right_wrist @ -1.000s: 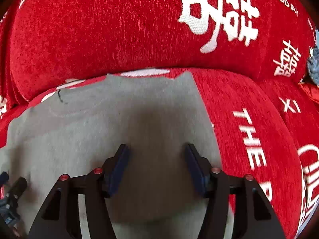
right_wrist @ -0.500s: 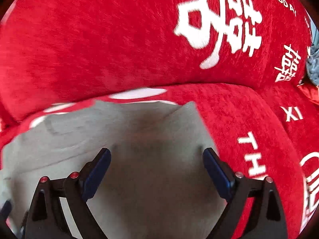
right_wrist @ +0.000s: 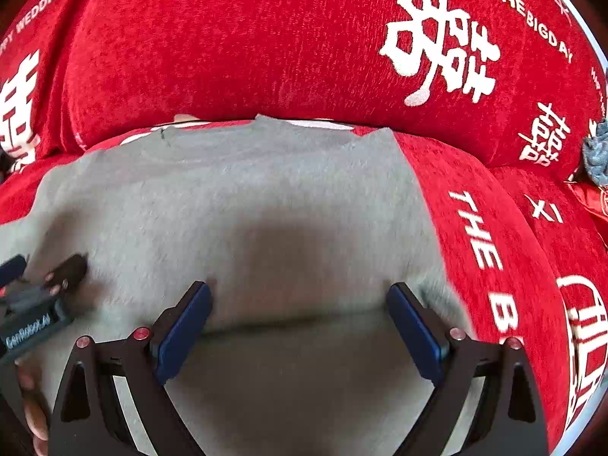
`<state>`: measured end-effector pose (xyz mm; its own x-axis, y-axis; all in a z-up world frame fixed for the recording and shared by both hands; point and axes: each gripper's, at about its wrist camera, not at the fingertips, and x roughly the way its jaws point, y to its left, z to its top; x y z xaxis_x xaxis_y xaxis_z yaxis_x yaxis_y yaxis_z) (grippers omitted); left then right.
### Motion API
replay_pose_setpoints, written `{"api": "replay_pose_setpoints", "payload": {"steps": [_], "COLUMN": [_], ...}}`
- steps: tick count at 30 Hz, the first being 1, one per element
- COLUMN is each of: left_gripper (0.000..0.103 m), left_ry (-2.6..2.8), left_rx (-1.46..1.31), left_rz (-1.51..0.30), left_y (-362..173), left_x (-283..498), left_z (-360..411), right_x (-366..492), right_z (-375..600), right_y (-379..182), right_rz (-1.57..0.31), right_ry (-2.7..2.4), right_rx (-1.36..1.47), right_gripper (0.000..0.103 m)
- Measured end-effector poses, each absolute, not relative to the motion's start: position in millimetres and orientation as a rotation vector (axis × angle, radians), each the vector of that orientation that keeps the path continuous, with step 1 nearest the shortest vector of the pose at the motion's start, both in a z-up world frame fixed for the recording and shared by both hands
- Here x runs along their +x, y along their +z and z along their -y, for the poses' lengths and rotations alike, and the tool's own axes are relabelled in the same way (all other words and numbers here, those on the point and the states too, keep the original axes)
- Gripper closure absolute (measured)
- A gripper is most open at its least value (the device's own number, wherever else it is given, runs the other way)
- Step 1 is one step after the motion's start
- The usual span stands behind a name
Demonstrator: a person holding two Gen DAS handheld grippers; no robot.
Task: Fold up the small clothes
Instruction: 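Open the right gripper and withdraw it from the folded sleeve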
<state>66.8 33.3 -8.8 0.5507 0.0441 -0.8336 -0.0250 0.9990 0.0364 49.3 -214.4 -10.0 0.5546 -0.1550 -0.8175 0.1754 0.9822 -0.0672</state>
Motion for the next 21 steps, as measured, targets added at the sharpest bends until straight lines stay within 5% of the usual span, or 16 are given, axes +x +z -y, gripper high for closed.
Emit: {"api": "replay_pose_setpoints", "payload": {"steps": [15,21], "left_gripper": [0.000,0.000], "left_ry": [0.105,0.173], "left_rx": [-0.018,-0.037], "left_rz": [-0.972,-0.957], "left_y": [-6.3,2.7], "left_x": [13.3,7.6], "left_z": [-50.5,-91.1], "right_x": [21.9,56.1], "right_z": [201.5,150.8], "right_y": [20.3,6.4], "right_rz": [-0.818,-0.944], "right_ry": [-0.146,-0.059], "right_rx": [0.062,-0.048], "right_gripper": [0.008,0.008]}}
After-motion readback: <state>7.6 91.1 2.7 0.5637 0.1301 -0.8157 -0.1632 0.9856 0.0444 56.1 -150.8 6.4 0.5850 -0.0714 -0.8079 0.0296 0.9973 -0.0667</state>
